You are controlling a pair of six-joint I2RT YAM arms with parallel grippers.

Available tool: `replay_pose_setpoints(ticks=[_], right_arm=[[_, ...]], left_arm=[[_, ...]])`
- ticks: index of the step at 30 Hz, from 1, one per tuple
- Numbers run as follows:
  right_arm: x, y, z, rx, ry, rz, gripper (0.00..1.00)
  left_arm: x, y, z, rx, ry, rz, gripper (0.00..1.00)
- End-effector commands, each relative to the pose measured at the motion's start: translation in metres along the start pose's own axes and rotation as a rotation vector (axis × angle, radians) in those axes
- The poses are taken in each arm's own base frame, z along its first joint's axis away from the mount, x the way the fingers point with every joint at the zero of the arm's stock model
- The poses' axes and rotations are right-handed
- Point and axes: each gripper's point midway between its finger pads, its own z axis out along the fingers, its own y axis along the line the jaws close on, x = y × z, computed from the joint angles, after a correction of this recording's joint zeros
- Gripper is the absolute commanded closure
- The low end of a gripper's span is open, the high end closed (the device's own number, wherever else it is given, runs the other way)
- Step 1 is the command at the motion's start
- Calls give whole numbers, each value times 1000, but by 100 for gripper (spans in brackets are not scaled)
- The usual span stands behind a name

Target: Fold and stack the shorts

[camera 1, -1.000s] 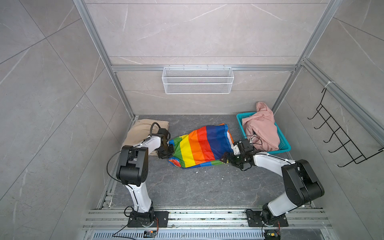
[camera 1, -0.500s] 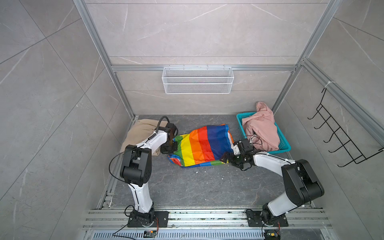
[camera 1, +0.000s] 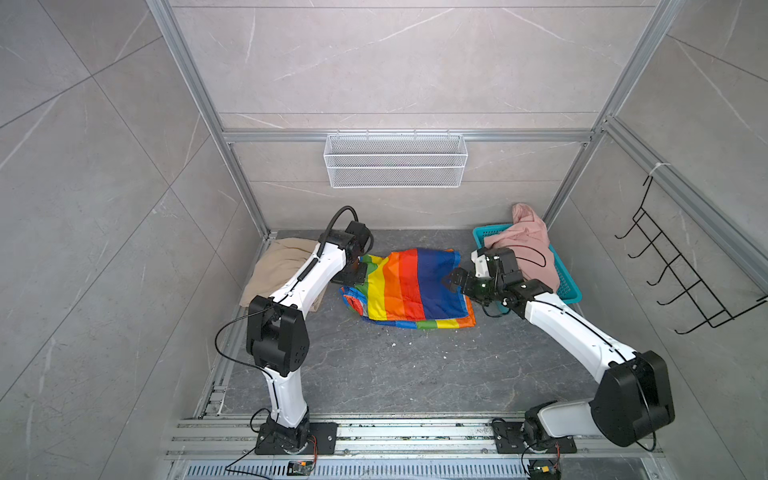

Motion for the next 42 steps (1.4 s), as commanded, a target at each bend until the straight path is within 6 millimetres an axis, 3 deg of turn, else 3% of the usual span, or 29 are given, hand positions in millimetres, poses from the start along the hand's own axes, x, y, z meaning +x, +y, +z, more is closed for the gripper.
replay_pose_setpoints(ticks=[1,5,10,17,23,26,28,32,34,37,42], right_arm=[[3,41,47,-94,32,78,1],[-10,87,113,-170,41,137,1],[-32,113,186,-224,47,227,1],[-57,108,252,-179,9,234,1],[-53,84,294,-115,28,220,1],[-54,86,296,-108,49,197,1],[-60,97,284,-124,48,170,1],[-80,131,235,-203,8,146,1],[-81,138,213,-206,3,136,1],[-64,134,187,-202,13,149,1],[1,112,165,-185,51,197,1]], left_arm=[[-1,5,-18,-25,-8,29,100],[-2,5,-20,-22,-18,32,100],[-3,2,-13,-15,-10,48,100],[-3,-7,-5,25,-1,59,100],[1,-10,8,31,23,76,100],[1,-8,10,13,24,91,100],[1,-5,11,-8,28,104,100],[2,-2,10,-21,28,120,100],[3,-2,10,-20,31,118,100],[5,-2,9,-19,34,112,100],[9,2,9,-34,40,103,100]])
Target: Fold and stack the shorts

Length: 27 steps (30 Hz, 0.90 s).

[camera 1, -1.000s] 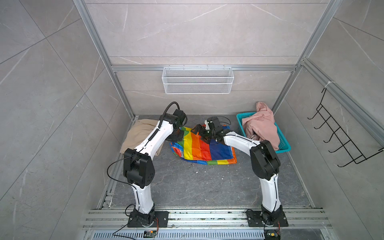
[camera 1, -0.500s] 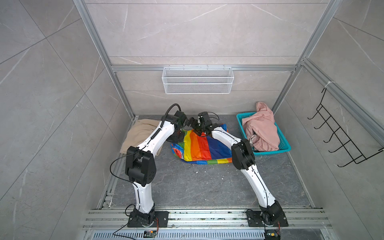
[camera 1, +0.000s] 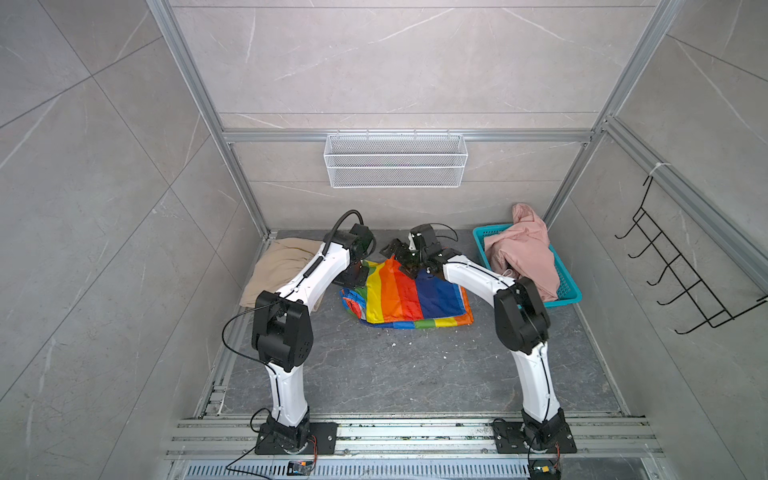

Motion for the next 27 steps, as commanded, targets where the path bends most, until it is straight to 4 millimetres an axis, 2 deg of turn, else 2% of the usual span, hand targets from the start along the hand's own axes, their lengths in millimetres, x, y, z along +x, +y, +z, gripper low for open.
replay_pose_setpoints(ticks=[1,4,9,14,17,19,23,25,27], right_arm=[[40,-3,-7,-31,11,11,1],[72,-10,-7,-43,53,50,1],[117,-25,7,-29,124,89,1],[148,-58,23,42,168,100,1],[155,-68,20,61,179,98,1],[154,-60,10,42,178,81,1],[141,-39,-23,43,136,1,1],[135,-35,-35,64,114,-33,1],[136,-39,-38,89,126,-70,1]], left_arm=[[1,6,-12,-19,-22,11,100],[2,4,-13,-9,-21,5,100],[6,0,-14,19,-19,-14,100],[7,0,-13,19,-14,-16,100],[6,5,-16,-6,-21,-5,100],[5,9,-19,-27,-28,6,100],[2,13,-21,-48,-31,36,100],[-1,14,-22,-54,-30,46,100],[-3,14,-23,-60,-30,55,100]])
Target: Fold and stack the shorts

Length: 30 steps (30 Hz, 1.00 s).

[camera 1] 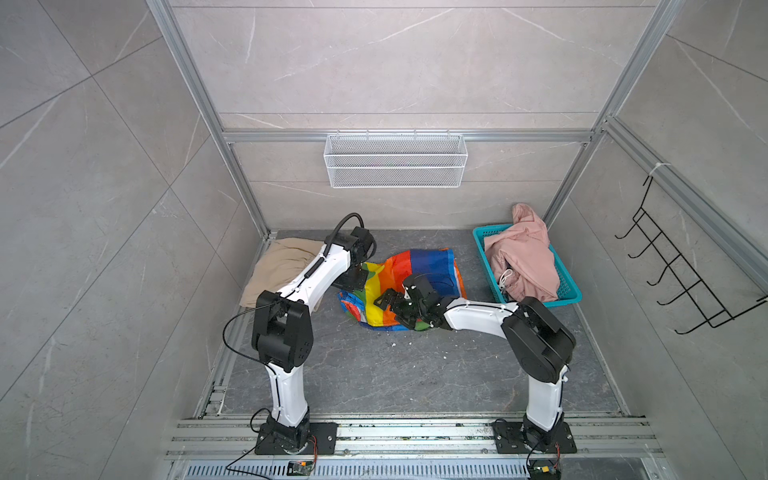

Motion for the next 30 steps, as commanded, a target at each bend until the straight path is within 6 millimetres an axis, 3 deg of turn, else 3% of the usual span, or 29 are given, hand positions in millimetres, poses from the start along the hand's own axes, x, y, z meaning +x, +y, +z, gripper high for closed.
replay_pose_setpoints(ticks=[1,11,17,20,23,25,27,30], right_arm=[[2,-5,-13,57,-4,-73,1],[45,-53,23,201,82,-146,1],[73,-61,24,218,118,-149,1],[77,-45,15,167,132,-139,1],[61,-12,-18,120,86,-182,1],[38,-5,-43,131,40,-204,1],[11,-16,-64,173,4,-204,1],[-26,-55,-85,287,-6,-190,1]], left_arm=[[-9,11,-25,-36,-47,36,100],[-1,13,-25,-45,-19,46,100],[6,21,-26,-88,-12,52,100],[10,26,-27,-113,7,72,100],[18,39,-30,-185,36,85,100],[21,48,-33,-236,40,88,100],[22,56,-37,-276,39,90,100],[22,67,-45,-340,45,98,100]])
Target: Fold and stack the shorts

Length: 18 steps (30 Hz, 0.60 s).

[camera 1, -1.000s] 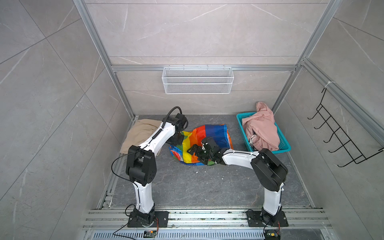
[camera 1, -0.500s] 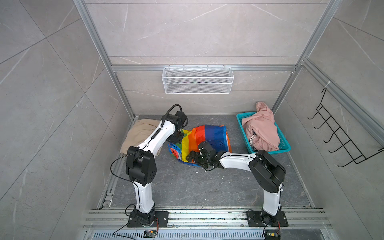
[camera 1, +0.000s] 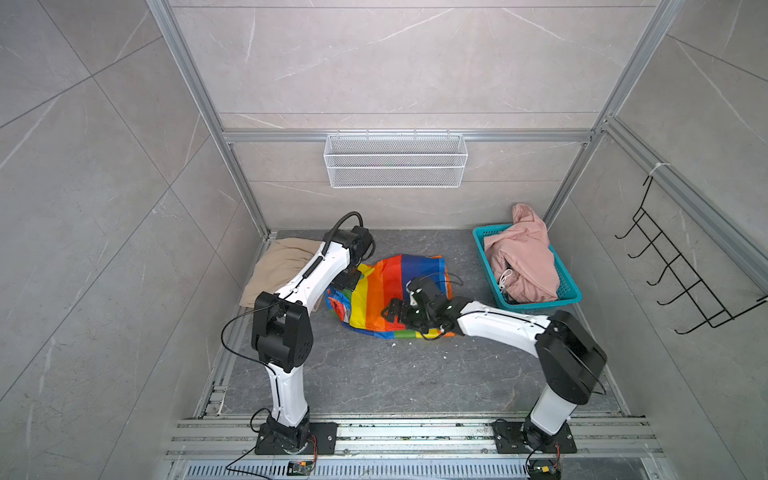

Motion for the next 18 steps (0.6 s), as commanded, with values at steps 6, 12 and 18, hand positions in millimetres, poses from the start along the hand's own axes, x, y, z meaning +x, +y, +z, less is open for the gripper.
replay_pose_setpoints(ticks=[6,12,18], right_arm=[[-40,-98,-15,335,45,-118,1],[-28,-115,19,354,116,-104,1],[-18,-114,38,313,149,-74,1]], left_arm=[[7,44,-36,-155,-12,9,100],[-1,34,-57,-80,-32,-33,100],[-2,14,-64,-1,-21,-44,100]])
